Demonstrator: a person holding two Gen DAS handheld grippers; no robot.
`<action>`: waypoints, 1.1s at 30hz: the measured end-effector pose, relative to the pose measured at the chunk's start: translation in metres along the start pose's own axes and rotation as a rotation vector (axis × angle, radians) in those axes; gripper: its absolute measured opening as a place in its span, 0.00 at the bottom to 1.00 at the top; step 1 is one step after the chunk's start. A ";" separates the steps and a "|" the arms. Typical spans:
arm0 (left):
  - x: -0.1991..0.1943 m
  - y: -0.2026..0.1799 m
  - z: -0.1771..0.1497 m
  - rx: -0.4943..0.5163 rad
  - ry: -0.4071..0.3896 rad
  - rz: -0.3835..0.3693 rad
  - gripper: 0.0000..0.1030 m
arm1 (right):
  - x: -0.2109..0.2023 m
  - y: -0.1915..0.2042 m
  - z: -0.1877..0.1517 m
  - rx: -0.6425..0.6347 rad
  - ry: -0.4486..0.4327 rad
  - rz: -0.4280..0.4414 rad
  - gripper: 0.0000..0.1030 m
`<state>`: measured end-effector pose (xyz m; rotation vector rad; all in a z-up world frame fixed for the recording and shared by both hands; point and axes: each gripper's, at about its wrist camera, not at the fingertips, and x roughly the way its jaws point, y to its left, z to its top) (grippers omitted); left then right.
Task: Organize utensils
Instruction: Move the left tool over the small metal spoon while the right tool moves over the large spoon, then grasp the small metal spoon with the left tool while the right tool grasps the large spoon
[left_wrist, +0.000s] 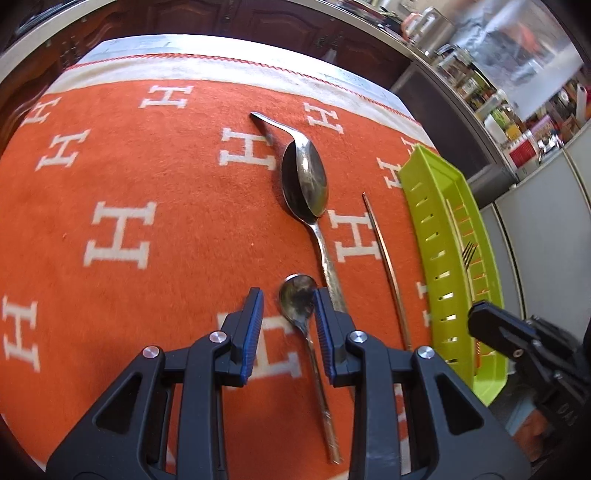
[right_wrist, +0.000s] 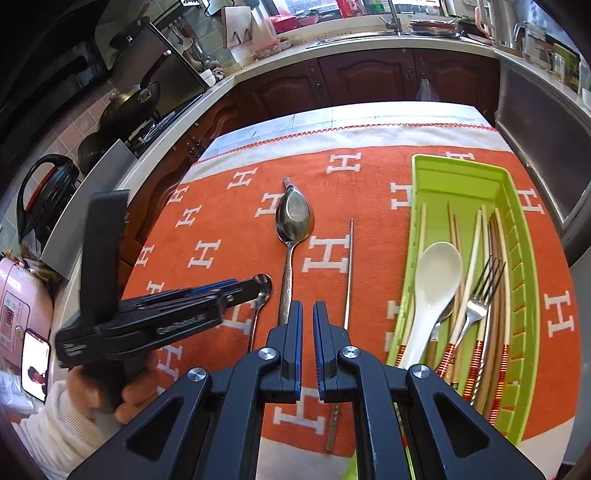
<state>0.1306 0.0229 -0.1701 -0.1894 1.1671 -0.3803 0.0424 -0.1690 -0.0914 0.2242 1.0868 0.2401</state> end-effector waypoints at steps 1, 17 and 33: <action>0.001 -0.001 0.001 0.024 -0.018 -0.002 0.24 | 0.002 0.001 0.000 0.001 0.004 -0.001 0.06; 0.015 -0.025 -0.015 0.312 -0.129 0.005 0.19 | 0.035 0.003 0.008 0.004 0.041 -0.033 0.06; -0.009 0.022 -0.020 0.048 -0.134 -0.013 0.02 | 0.059 0.036 0.071 -0.104 -0.040 -0.073 0.35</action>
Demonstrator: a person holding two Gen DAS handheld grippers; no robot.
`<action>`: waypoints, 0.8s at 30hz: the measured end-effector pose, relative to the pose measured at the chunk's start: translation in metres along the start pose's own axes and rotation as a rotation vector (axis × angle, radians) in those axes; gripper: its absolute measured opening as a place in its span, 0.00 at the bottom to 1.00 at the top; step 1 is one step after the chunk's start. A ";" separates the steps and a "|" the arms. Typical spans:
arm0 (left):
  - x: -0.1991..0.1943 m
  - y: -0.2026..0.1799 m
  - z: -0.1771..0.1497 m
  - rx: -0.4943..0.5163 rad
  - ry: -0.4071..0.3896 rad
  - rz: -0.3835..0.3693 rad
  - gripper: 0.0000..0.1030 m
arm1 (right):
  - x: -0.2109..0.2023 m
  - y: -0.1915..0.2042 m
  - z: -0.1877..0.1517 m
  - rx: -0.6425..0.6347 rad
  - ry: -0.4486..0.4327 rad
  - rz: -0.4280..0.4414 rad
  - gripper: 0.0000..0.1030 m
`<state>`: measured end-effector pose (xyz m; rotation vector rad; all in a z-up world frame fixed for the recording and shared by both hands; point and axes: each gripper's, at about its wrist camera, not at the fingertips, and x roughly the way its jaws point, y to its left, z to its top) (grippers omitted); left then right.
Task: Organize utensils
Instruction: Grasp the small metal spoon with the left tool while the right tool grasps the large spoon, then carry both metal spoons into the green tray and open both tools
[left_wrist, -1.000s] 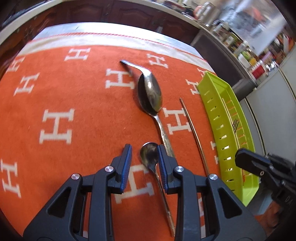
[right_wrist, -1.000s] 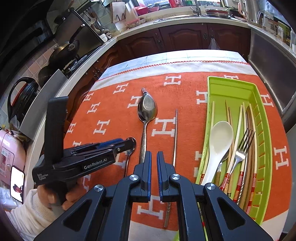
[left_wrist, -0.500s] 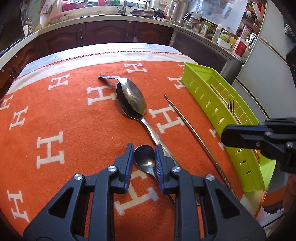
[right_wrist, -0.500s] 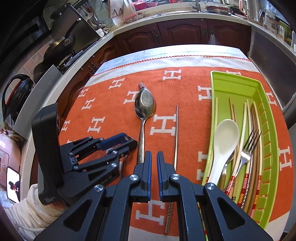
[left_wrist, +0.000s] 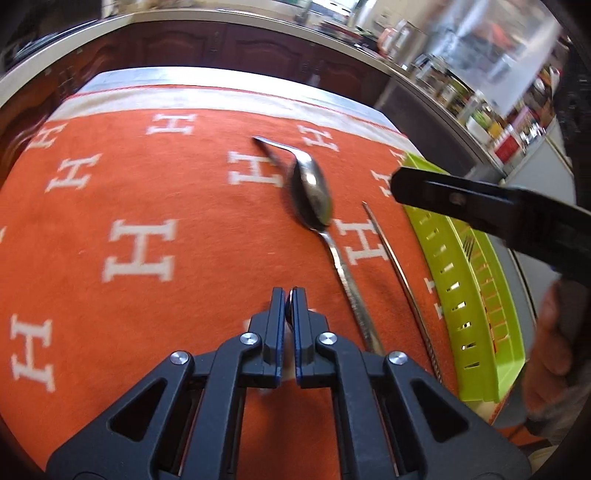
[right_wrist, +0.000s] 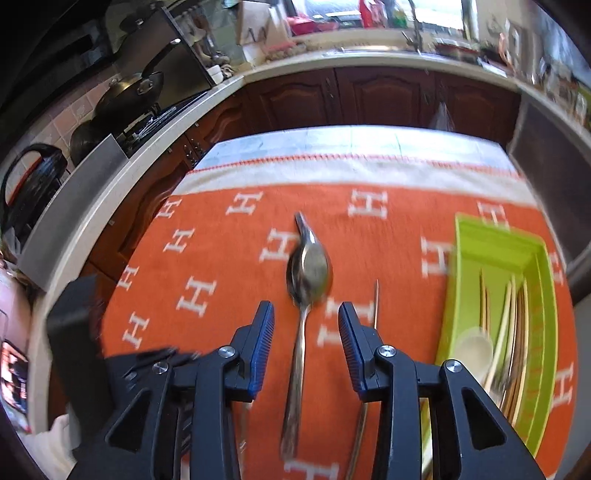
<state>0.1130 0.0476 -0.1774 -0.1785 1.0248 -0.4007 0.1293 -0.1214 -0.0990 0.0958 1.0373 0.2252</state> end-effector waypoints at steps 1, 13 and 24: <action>-0.004 0.004 0.000 -0.011 -0.003 0.002 0.02 | 0.007 0.004 0.006 -0.017 0.002 -0.014 0.35; -0.033 0.055 -0.009 -0.151 -0.008 0.017 0.02 | 0.088 0.037 0.022 -0.177 0.059 -0.173 0.35; -0.026 0.061 -0.008 -0.179 -0.001 -0.007 0.02 | 0.110 0.019 0.021 -0.169 0.072 -0.285 0.10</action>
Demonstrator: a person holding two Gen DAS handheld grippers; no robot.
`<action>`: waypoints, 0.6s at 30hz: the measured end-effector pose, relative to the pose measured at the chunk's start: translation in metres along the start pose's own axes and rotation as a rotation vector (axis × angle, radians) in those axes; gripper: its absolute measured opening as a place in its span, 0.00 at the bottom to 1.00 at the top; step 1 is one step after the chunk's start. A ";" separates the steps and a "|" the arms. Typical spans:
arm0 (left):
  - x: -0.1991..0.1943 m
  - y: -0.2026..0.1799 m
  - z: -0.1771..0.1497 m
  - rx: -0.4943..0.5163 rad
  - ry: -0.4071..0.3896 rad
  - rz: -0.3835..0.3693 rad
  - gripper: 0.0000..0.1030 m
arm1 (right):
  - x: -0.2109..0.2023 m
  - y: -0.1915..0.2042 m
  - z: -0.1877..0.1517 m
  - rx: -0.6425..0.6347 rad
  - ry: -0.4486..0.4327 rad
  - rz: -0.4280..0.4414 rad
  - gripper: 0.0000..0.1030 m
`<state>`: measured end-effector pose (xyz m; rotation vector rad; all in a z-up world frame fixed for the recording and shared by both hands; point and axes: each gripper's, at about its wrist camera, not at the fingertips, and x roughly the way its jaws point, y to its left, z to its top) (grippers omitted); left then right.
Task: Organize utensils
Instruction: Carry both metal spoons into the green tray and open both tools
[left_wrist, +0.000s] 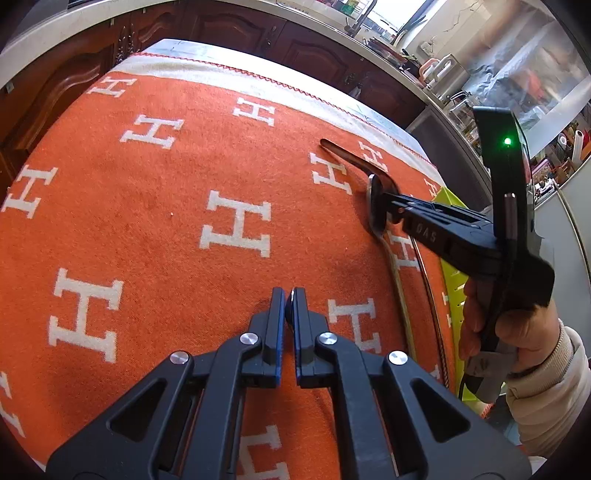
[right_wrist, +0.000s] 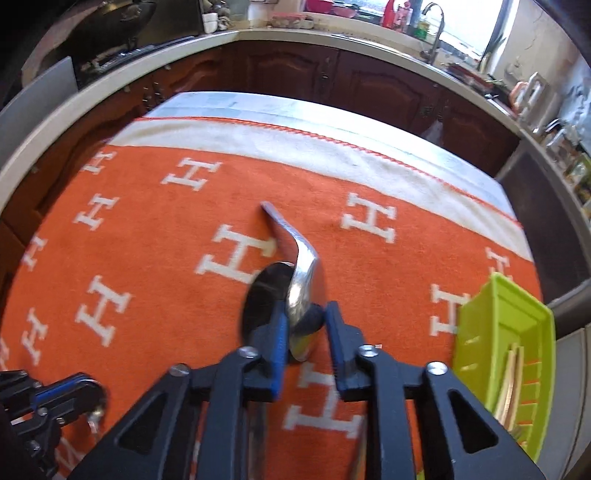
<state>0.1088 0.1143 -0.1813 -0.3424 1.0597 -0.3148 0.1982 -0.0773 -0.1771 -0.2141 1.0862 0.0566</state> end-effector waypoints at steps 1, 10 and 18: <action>0.001 0.000 0.001 -0.001 0.000 0.000 0.02 | 0.002 -0.004 0.001 0.014 0.003 -0.005 0.07; 0.002 -0.005 0.007 -0.004 0.005 0.014 0.02 | 0.005 -0.043 0.003 0.177 0.013 0.049 0.04; -0.023 -0.041 0.022 0.070 -0.029 -0.008 0.02 | -0.035 -0.095 -0.012 0.407 -0.028 0.167 0.04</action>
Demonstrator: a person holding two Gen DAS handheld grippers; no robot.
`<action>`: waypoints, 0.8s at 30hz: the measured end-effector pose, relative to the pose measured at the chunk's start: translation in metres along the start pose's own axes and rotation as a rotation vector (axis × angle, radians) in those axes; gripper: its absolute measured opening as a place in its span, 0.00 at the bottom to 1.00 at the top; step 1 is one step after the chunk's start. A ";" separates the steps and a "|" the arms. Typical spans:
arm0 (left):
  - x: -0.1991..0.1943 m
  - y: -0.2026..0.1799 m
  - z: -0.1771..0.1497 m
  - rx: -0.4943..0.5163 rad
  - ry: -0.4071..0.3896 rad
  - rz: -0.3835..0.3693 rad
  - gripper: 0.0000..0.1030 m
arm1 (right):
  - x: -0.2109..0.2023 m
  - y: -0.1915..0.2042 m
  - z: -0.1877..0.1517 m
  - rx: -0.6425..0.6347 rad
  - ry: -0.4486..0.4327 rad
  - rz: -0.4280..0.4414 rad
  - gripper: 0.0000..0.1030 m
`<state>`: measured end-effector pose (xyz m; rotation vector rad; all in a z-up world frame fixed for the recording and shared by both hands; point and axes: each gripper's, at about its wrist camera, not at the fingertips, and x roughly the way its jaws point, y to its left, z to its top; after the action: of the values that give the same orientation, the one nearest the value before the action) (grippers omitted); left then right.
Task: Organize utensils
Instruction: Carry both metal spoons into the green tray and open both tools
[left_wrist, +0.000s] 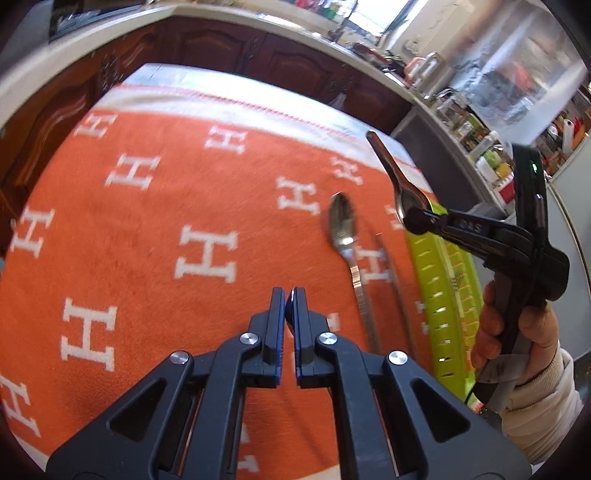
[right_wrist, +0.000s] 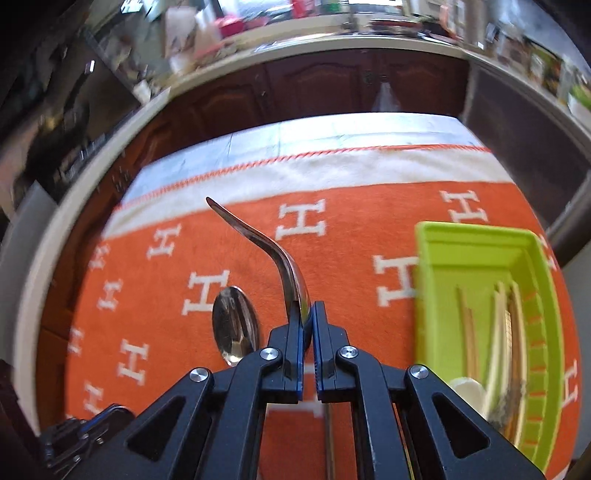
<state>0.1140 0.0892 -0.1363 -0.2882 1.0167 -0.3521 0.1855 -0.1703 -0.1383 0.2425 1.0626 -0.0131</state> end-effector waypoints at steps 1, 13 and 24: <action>-0.004 -0.008 0.004 0.017 -0.006 -0.009 0.02 | -0.013 -0.011 0.000 0.028 -0.007 0.023 0.04; -0.008 -0.154 0.033 0.291 -0.004 -0.085 0.02 | -0.109 -0.148 -0.019 0.226 -0.018 -0.031 0.04; 0.078 -0.243 0.008 0.458 0.165 -0.039 0.02 | -0.076 -0.187 -0.028 0.331 0.102 0.076 0.04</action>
<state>0.1212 -0.1627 -0.0976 0.1372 1.0609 -0.6390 0.0999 -0.3549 -0.1215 0.5873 1.1496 -0.1095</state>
